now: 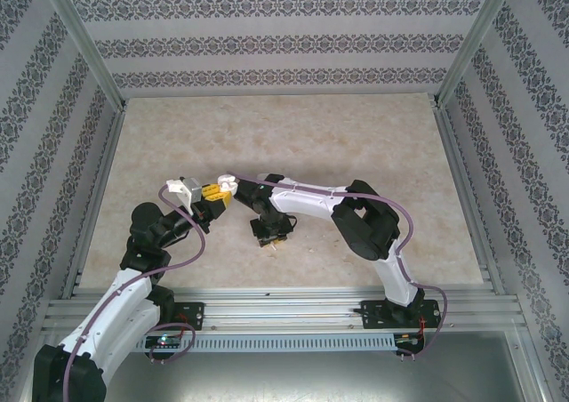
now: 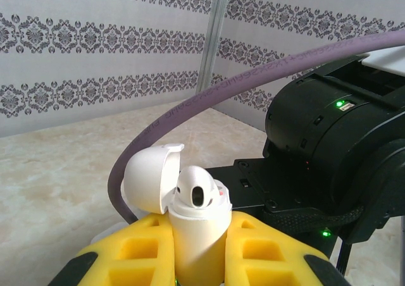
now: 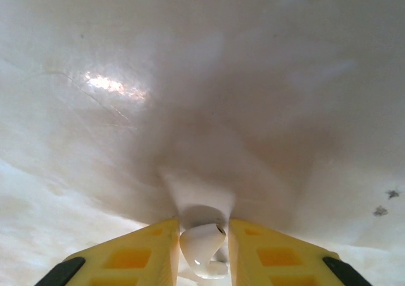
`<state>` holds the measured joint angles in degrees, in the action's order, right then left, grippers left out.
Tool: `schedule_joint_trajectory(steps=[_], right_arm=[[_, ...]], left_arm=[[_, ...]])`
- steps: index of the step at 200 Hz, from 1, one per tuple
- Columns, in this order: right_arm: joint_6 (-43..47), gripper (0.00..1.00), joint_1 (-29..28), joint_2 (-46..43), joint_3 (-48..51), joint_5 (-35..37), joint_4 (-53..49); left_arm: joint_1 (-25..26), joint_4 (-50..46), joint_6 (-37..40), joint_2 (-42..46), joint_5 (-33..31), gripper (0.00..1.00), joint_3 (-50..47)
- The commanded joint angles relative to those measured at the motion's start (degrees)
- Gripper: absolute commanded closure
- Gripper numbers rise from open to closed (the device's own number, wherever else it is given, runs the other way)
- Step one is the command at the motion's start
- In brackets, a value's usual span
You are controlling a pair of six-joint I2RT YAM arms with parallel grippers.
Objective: Insert the wireless bluetooth earbuds into the charging case
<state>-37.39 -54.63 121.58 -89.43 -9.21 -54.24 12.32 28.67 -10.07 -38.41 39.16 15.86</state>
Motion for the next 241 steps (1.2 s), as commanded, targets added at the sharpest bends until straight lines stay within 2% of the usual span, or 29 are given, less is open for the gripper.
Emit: schedule_joint_trajectory(steps=[1, 31, 94, 140, 177, 241], right_arm=[[0.01, 0.7, -0.48, 0.93, -1.09, 0.89, -3.23], [0.38, 0.69, -0.5, 1.46, -1.23, 0.8, -4.1], [-0.42, 0.8, 0.72, -0.75, 0.28, -0.15, -1.69], [-2.33, 0.84, 4.14, -11.4, 6.31, 2.31, 1.83], [-4.42, 0.86, 6.1, -21.04, 12.0, 4.2, 6.62], [-5.6, 0.88, 6.28, -31.68, 12.88, 7.38, 8.69]], left_arm=[[0.18, 0.68, 0.41, 0.27, 0.33, 1.0, -0.3], [0.21, 0.87, 0.4, 0.17, 0.52, 1.0, -0.26], [0.21, 2.16, -0.22, -0.04, 0.57, 1.0, -0.31], [0.2, 5.27, -1.07, -1.33, 1.17, 1.0, 0.05], [0.32, 11.91, -2.45, -6.62, 4.11, 1.0, 1.25], [1.12, 15.81, -2.93, -12.58, 6.13, 1.0, 3.89]])
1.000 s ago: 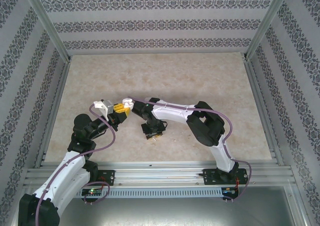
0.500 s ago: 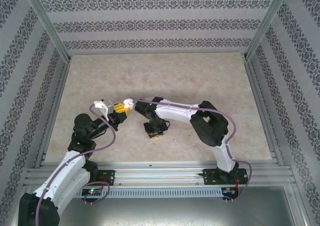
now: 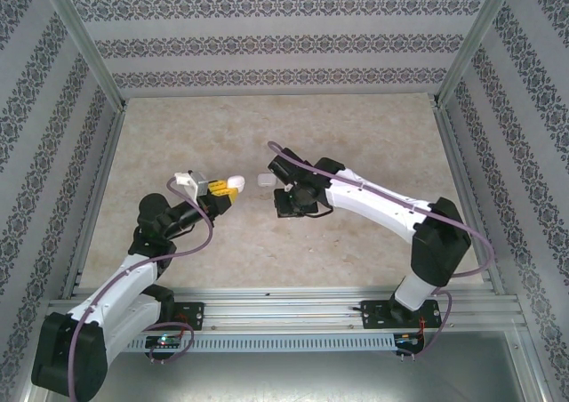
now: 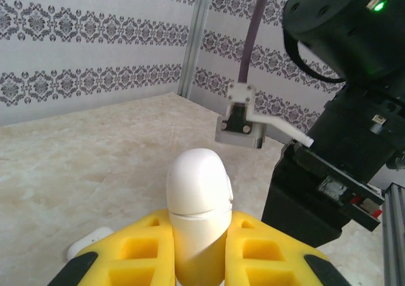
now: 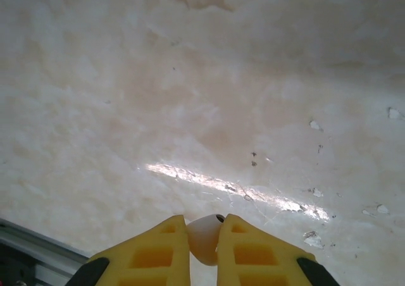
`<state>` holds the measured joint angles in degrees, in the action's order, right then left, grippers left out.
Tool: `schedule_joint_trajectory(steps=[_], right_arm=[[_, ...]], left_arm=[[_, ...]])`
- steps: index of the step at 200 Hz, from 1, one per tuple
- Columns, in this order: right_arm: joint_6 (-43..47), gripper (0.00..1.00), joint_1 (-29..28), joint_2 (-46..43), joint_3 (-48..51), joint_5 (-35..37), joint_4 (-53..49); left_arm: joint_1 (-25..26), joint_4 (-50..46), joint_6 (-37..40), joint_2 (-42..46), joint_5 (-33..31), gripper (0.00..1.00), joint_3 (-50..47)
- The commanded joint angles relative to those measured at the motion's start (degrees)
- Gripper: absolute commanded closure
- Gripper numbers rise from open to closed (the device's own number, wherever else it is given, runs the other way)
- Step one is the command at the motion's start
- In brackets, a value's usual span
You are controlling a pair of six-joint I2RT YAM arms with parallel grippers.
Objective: Insert the wireless bluetooth earbuds into the charging case
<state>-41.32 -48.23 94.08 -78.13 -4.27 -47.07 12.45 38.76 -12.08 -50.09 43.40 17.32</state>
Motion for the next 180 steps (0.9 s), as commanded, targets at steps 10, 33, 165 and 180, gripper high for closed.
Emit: schedule_joint_trajectory(steps=[10, 33, 165, 180], right_arm=[[-1.94, 0.87, -0.12, -5.78, 2.24, 2.35, 2.5], [-2.79, 0.87, -0.18, -9.49, 3.84, 3.49, 4.5], [-4.05, 0.88, -4.28, -19.3, 6.76, 9.87, 14.65], [-4.3, 0.88, -4.73, -19.96, 6.67, 10.13, 15.6]], left_arm=[[1.12, 6.69, -1.18, -1.65, 1.96, 1.0, 2.54], [1.74, 10.25, -2.66, -4.17, 1.8, 1.0, 2.73], [9.93, 22.23, -0.69, -12.65, -1.3, 1.0, 2.97], [10.47, 21.06, -0.26, -13.38, -2.09, 1.0, 3.73]])
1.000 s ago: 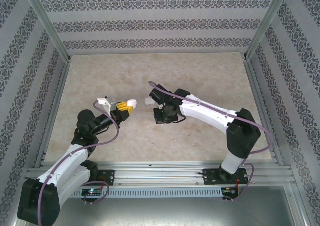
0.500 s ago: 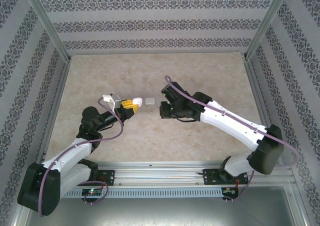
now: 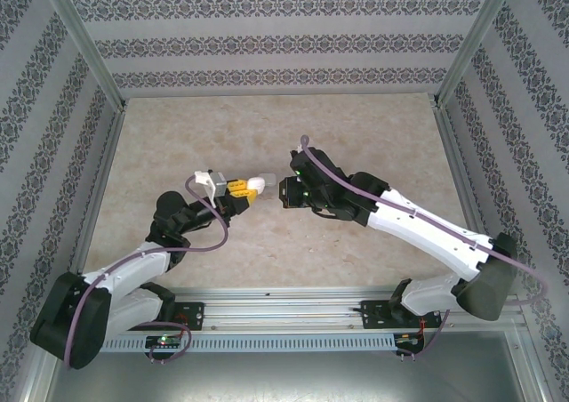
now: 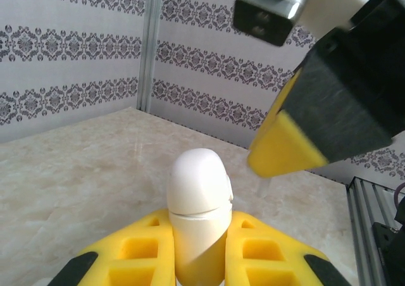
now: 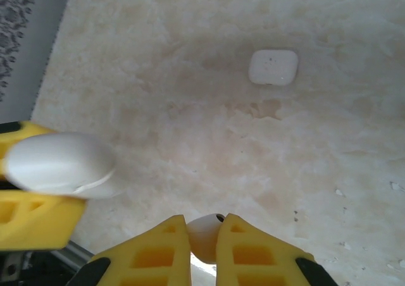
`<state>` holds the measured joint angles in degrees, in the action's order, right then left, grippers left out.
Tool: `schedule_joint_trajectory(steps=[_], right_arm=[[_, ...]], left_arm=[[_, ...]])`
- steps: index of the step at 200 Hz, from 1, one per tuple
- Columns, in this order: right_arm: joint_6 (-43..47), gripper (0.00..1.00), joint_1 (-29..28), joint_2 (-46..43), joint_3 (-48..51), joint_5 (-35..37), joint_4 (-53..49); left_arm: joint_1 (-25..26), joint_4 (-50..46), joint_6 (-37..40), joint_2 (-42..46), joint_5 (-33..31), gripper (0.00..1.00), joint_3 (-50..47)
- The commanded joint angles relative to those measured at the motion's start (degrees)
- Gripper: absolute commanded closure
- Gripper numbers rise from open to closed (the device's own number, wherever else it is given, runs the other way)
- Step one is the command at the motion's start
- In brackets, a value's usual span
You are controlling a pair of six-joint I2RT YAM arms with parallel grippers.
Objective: Insert the wireless bluetooth earbuds into the charging case
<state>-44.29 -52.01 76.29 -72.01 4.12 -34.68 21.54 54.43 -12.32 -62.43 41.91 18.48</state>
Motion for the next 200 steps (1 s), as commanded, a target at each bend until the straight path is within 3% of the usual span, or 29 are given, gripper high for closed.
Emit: schedule_joint_trajectory(steps=[1, 21, 81, 200], right_arm=[[-1.32, 0.88, -0.97, -2.23, 0.55, 1.8, 3.3], [-1.56, 0.88, -1.82, -2.97, 0.72, 2.19, 5.56], [-3.6, 0.88, -3.05, -4.32, 2.83, -0.78, 15.75], [-4.75, 0.88, -2.31, 1.94, -0.77, -5.64, 19.12]], left_arm=[[1.48, 5.1, 0.09, -1.03, -0.69, 1.0, 2.68], [2.49, 1.77, 2.54, -0.85, -1.45, 1.0, 3.58], [3.07, 3.3, 1.56, -1.2, -2.52, 1.0, 3.49], [3.02, 8.0, -2.54, -0.82, -2.36, 1.0, 2.06]])
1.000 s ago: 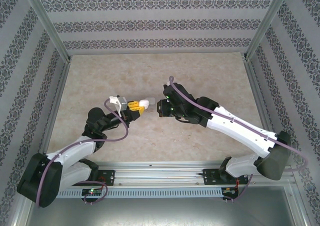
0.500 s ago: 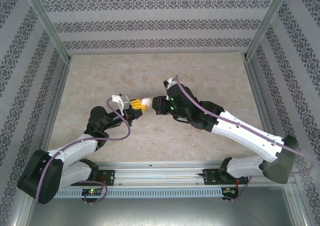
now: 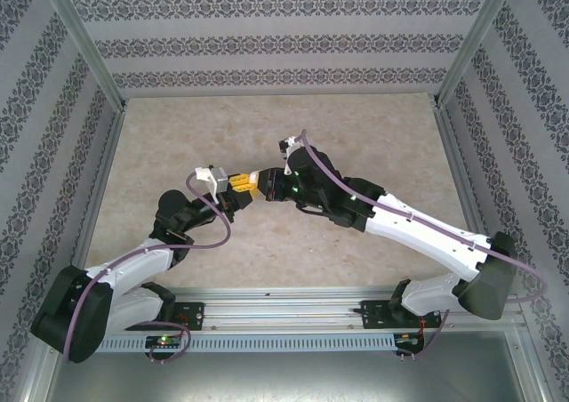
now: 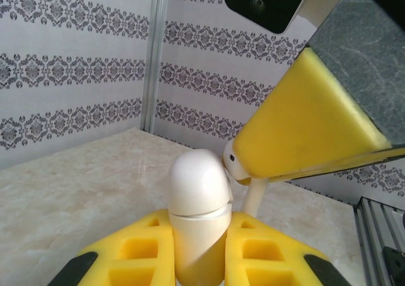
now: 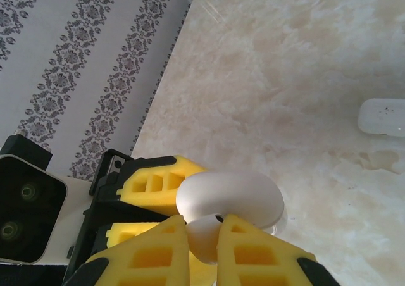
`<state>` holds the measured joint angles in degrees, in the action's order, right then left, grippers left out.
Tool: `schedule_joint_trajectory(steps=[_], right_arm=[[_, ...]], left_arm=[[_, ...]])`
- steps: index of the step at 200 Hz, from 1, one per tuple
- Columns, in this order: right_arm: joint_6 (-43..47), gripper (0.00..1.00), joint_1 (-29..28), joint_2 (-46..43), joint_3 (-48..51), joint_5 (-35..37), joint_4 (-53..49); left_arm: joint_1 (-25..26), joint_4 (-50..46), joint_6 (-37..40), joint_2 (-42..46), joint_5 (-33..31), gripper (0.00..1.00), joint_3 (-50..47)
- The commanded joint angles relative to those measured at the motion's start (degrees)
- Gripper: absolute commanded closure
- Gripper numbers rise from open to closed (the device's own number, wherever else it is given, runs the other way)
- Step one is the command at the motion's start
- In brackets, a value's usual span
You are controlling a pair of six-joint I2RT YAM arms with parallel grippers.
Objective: Insert the wireless bluetooth earbuds into the charging case
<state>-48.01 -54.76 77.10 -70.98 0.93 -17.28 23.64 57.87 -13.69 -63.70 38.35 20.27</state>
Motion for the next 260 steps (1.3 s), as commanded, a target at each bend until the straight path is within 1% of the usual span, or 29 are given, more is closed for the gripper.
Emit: schedule_joint_trajectory(steps=[1, 55, 97, 135, 205, 260], right_arm=[[-1.03, 0.88, 0.49, 1.13, -1.79, -2.48, 1.76], [-1.35, 0.88, 2.8, 1.59, -2.61, -3.69, 2.2], [-1.05, 0.88, 4.08, 2.91, -3.92, -4.84, 2.94], [0.08, 0.88, 4.34, 3.07, -5.26, -4.02, 1.6], [-0.32, 0.88, 4.96, 1.91, -3.37, -3.68, 2.21], [-1.29, 0.88, 5.02, -0.03, -2.94, -3.18, 2.6]], left_arm=[[0.9, 4.6, -1.16, 0.43, 1.2, 1.0, 0.28], [0.9, 5.76, -2.14, -0.54, 2.48, 1.0, 0.6], [0.93, 4.71, -1.65, -0.53, 3.03, 1.0, 1.26], [0.93, 3.43, -1.85, 1.07, 3.0, 1.0, 1.0], [0.96, 2.16, -2.48, 2.57, 2.48, 1.0, 0.82], [0.95, 5.41, -4.85, 0.97, 2.1, 1.0, 0.56]])
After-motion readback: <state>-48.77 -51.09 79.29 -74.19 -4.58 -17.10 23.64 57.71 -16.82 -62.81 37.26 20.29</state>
